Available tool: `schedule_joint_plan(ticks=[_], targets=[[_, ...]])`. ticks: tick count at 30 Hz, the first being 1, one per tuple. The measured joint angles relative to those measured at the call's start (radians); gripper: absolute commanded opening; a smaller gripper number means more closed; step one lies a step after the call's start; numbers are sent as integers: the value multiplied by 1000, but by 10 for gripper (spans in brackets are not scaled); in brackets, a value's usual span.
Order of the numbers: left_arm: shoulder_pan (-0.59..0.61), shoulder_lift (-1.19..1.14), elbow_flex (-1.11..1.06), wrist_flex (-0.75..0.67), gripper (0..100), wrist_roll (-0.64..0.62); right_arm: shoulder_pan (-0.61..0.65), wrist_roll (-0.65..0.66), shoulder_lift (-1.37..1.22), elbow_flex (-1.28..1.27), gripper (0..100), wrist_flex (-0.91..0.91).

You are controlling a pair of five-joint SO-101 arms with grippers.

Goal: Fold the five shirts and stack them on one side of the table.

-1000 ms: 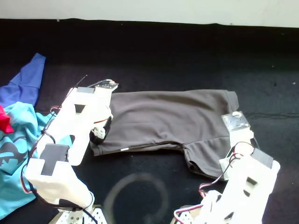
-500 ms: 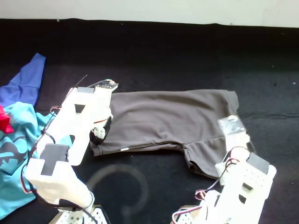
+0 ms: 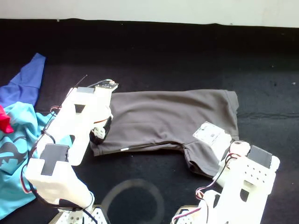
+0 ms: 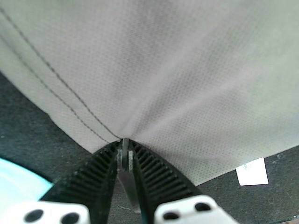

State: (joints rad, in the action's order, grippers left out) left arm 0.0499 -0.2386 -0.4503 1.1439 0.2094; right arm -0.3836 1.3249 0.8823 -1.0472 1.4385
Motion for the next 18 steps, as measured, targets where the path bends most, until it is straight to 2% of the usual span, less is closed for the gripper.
schedule_joint_plan(ticks=[10,18], targets=[[0,0,0,0,8,0,0,51,0,-218,255,-265],[0,0,0,0,8,0,0,68,0,-321,238,-402]])
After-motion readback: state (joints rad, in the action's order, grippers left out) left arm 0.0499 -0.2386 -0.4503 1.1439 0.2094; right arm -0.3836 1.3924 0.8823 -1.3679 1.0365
